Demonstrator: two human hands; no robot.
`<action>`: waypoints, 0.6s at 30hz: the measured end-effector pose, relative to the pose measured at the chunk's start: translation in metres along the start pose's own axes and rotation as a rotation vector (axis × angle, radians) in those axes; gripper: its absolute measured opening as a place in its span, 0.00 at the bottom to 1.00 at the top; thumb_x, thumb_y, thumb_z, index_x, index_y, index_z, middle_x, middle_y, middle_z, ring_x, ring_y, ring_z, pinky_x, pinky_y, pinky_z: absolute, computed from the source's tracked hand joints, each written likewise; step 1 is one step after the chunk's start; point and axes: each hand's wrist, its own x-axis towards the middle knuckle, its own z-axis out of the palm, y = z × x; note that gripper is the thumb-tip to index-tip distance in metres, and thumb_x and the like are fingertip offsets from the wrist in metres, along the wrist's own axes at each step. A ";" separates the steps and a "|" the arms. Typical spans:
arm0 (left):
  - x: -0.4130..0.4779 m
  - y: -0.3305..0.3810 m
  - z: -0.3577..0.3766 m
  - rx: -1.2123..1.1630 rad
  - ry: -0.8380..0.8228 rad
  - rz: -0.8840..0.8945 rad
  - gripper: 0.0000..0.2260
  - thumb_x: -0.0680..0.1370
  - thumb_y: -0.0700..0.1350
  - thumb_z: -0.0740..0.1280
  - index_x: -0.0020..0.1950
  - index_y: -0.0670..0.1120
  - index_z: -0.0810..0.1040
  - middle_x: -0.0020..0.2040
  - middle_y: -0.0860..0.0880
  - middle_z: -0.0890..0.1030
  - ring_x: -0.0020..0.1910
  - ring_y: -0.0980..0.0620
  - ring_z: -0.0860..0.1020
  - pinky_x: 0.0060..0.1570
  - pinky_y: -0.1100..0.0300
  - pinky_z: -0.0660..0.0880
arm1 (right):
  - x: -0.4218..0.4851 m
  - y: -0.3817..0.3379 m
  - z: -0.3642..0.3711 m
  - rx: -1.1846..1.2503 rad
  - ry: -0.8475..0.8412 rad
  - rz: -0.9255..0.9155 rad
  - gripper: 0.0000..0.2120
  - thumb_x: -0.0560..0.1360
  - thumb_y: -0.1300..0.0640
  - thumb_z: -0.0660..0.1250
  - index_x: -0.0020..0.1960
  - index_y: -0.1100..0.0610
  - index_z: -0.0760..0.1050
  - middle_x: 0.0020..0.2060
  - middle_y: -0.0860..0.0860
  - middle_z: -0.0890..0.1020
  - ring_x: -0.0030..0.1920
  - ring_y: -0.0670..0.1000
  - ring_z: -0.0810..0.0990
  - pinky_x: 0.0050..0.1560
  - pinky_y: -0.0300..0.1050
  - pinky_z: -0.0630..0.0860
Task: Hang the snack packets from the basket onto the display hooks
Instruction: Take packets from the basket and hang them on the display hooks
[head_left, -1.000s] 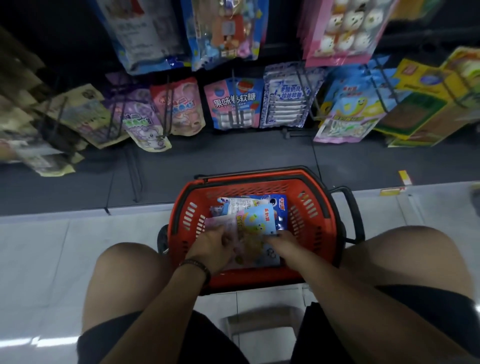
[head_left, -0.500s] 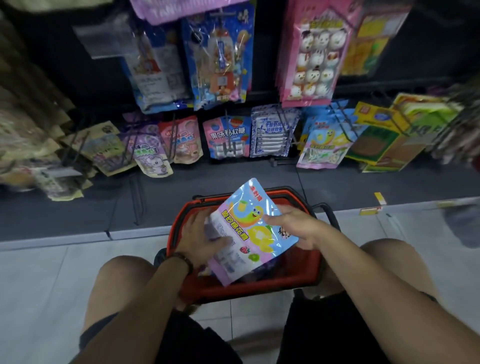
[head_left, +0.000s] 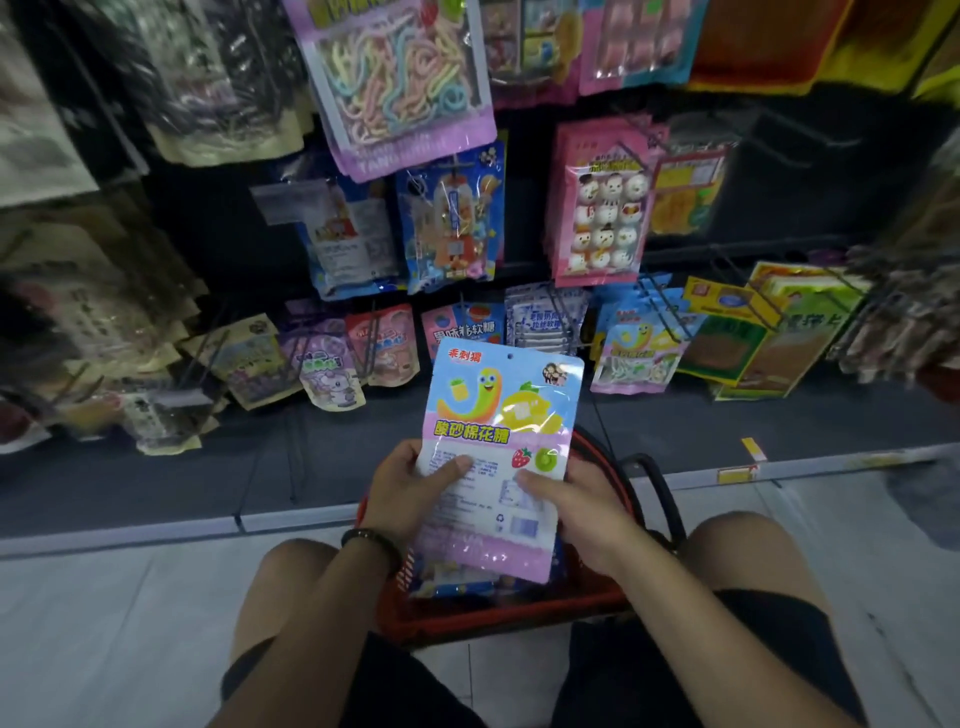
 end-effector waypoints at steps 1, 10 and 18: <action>-0.003 0.004 0.005 -0.015 0.004 -0.006 0.17 0.74 0.45 0.82 0.56 0.41 0.81 0.49 0.48 0.90 0.49 0.48 0.89 0.47 0.53 0.85 | -0.002 0.002 0.006 -0.012 0.028 -0.043 0.11 0.77 0.62 0.77 0.59 0.60 0.86 0.55 0.57 0.90 0.57 0.63 0.88 0.61 0.65 0.83; -0.025 0.018 0.019 0.336 0.187 0.297 0.23 0.68 0.62 0.76 0.61 0.64 0.75 0.60 0.53 0.75 0.61 0.47 0.78 0.61 0.43 0.80 | -0.008 -0.031 0.025 -0.224 0.207 -0.286 0.08 0.79 0.61 0.76 0.55 0.50 0.86 0.50 0.45 0.90 0.52 0.49 0.89 0.59 0.59 0.85; -0.032 0.056 0.050 -0.318 -0.093 0.164 0.20 0.80 0.53 0.74 0.72 0.56 0.77 0.67 0.45 0.84 0.66 0.40 0.84 0.64 0.34 0.80 | -0.029 -0.047 0.044 -0.449 -0.173 -0.453 0.29 0.76 0.62 0.77 0.74 0.44 0.77 0.63 0.46 0.76 0.62 0.40 0.80 0.59 0.37 0.81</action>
